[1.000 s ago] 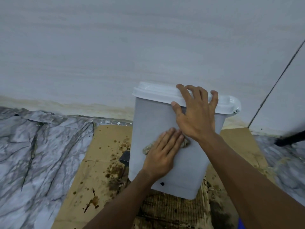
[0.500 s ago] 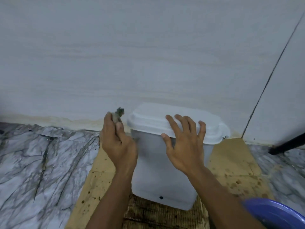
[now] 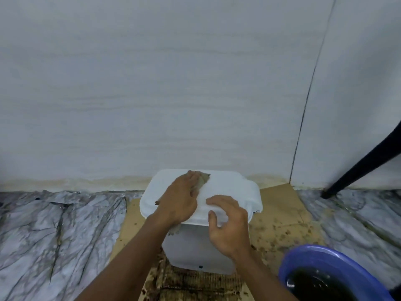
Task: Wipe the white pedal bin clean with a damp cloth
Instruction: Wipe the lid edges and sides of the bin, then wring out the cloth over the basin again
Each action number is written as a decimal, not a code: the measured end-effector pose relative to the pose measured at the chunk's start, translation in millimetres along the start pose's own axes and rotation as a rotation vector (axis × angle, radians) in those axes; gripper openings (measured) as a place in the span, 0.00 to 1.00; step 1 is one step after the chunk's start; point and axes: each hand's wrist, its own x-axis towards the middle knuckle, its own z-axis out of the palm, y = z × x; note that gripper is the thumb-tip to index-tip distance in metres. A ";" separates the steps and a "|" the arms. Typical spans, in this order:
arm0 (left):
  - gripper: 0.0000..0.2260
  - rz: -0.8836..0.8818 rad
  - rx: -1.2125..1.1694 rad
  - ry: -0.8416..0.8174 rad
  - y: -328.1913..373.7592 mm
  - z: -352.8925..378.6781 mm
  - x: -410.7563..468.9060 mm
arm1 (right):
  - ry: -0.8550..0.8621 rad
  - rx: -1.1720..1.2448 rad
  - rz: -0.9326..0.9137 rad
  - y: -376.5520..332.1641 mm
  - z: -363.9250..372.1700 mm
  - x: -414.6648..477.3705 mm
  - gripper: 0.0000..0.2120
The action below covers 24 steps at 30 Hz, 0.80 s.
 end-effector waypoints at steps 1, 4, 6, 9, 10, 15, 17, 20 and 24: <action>0.23 0.031 -0.012 0.009 10.4 2.9 -6.2 | 0.061 0.060 0.077 -3.5 -5.7 2.7 0.10; 0.20 0.154 -0.135 0.042 49.5 10.3 -24.2 | 0.210 0.194 0.344 -11.9 -24.9 12.8 0.15; 0.18 0.213 -0.288 0.036 71.7 13.9 -35.3 | 0.233 0.234 0.433 -15.7 -39.4 15.3 0.19; 0.18 0.153 -0.512 -0.010 92.7 18.8 -46.9 | 0.214 0.229 0.525 -18.7 -60.9 13.5 0.23; 0.17 0.096 -0.576 -0.017 96.8 18.0 -47.8 | 0.201 0.218 0.566 -18.1 -67.4 12.9 0.25; 0.14 -0.107 -1.065 -0.134 114.6 2.2 -52.4 | -0.014 0.479 0.690 -28.7 -98.0 18.6 0.25; 0.12 -0.137 -1.174 -0.155 121.4 -0.9 -56.9 | -0.016 0.525 0.659 -36.1 -108.9 22.8 0.17; 0.09 -0.186 -1.147 -0.122 131.0 -4.6 -63.9 | 0.019 0.405 0.608 -41.1 -123.7 26.3 0.07; 0.10 -0.109 -1.036 -0.133 148.0 -10.1 -75.4 | 0.003 0.298 0.579 -47.8 -145.8 23.8 0.03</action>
